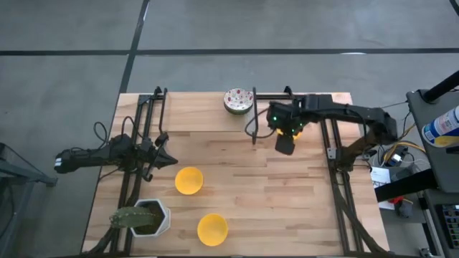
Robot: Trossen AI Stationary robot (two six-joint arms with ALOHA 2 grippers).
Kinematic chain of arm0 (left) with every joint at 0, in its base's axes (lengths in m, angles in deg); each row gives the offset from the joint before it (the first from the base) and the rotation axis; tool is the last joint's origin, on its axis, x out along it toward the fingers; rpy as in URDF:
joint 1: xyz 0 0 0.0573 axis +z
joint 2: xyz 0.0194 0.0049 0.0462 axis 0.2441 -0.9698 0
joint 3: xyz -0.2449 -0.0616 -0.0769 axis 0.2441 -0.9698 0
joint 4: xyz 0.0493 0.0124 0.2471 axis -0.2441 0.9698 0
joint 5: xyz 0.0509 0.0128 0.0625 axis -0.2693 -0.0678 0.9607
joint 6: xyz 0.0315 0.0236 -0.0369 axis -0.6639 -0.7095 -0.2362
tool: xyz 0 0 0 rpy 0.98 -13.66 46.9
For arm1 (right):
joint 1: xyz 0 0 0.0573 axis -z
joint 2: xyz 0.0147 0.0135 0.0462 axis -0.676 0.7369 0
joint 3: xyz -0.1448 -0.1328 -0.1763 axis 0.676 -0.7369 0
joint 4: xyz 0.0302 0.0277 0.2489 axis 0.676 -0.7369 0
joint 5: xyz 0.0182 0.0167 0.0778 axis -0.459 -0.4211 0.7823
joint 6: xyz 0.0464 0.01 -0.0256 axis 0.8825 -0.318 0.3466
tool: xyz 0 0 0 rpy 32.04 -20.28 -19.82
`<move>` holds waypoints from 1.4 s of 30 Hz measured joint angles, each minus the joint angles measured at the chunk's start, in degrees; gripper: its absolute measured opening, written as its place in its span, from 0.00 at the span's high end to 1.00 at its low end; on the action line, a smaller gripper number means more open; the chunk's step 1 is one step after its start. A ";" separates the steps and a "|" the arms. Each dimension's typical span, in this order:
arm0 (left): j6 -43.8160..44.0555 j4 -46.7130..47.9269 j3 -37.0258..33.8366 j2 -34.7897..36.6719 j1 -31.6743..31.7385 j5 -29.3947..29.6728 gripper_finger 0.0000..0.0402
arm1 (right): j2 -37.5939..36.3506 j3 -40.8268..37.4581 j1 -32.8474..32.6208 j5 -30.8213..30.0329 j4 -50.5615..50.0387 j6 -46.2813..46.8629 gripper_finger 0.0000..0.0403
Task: Pick & Place Mini bowls
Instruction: Put the top yellow bowl on the shelf
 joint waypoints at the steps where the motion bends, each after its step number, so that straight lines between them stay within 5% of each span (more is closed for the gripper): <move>1: 0.00 0.00 0.00 0.00 0.01 0.00 1.00 | -0.93 -2.81 0.00 0.00 2.23 -0.07 0.55; 7: 0.00 -0.01 0.00 0.00 0.00 0.01 1.00 | -4.96 -17.38 0.02 -0.65 12.44 -1.32 0.55; 13: 0.00 -0.01 0.00 0.00 0.00 -0.01 1.00 | -7.33 -29.16 0.30 -9.66 18.43 -1.99 0.55; 17: 0.00 0.00 0.00 0.00 0.01 -0.01 1.00 | -7.68 -33.81 2.01 -10.55 24.50 -2.21 0.55; 31: 0.00 -0.02 0.00 -0.02 0.00 0.01 1.00 | -5.48 -38.29 11.66 -7.34 33.17 -10.48 0.55; 42: 0.00 0.00 0.00 -0.02 0.00 -0.01 1.00 | 1.20 -38.74 13.08 -3.89 36.30 -12.73 0.58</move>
